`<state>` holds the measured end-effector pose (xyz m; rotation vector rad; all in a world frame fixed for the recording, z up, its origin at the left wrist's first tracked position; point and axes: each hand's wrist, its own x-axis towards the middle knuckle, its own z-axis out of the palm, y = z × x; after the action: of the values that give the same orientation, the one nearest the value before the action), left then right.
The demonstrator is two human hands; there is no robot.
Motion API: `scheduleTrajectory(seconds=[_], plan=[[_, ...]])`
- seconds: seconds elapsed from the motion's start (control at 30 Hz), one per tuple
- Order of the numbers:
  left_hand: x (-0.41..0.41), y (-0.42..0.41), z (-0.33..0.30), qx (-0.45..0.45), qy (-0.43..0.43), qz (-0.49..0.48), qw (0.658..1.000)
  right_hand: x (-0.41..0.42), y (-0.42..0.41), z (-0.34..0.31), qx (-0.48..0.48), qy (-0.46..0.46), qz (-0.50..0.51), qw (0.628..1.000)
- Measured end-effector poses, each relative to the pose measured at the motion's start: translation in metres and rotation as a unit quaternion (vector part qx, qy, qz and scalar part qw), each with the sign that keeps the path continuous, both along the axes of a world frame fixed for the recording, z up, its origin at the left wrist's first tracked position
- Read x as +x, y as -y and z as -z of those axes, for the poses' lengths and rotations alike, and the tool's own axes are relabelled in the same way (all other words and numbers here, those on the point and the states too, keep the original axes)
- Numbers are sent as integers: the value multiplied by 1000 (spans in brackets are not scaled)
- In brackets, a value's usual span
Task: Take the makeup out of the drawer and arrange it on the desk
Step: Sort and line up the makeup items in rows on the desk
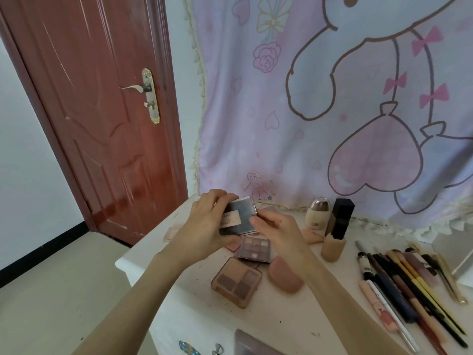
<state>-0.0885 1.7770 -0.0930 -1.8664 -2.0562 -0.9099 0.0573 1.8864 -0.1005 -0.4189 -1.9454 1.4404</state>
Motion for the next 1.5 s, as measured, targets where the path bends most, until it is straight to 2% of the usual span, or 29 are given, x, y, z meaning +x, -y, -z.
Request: scheduleTrajectory(seconds=[0.1,0.2,0.23,0.3,0.37,0.4,0.5,0.63,0.67,0.77,0.87,1.0,1.1,1.5], plan=[[-3,-1,-8,-23,131,27,991,5,-5,-6,94,12,28,995],[-7,2,-7,5,202,-5,979,5,-5,-5,97,17,48,994],[-7,3,-6,19,206,-19,978,3,-4,-4,67,15,52,996],[-4,3,-4,50,186,-37,981,-1,-1,-2,-88,-7,3,996],[-1,4,-2,85,126,-48,987,-6,3,-1,-246,-24,-69,967],[-1,4,-2,99,89,-46,990,-8,3,-2,-259,-24,-76,962],[3,4,-3,124,9,-38,992,-14,7,-5,-218,-24,-22,975],[3,5,-5,115,-7,-32,993,-19,7,-4,-151,-16,47,987],[1,5,-6,92,16,-23,995,-19,6,-2,-129,-7,60,990],[-9,7,-15,-29,156,37,987,-16,1,4,-79,12,73,994],[-19,7,-23,-122,177,69,974,-10,2,7,-59,21,54,997],[-21,11,-26,-208,249,127,937,-10,1,8,-61,11,33,998],[-20,12,-21,-204,261,132,934,-9,2,7,-46,9,28,999],[-30,7,-25,-201,202,134,949,-10,11,17,-88,-34,10,995]])
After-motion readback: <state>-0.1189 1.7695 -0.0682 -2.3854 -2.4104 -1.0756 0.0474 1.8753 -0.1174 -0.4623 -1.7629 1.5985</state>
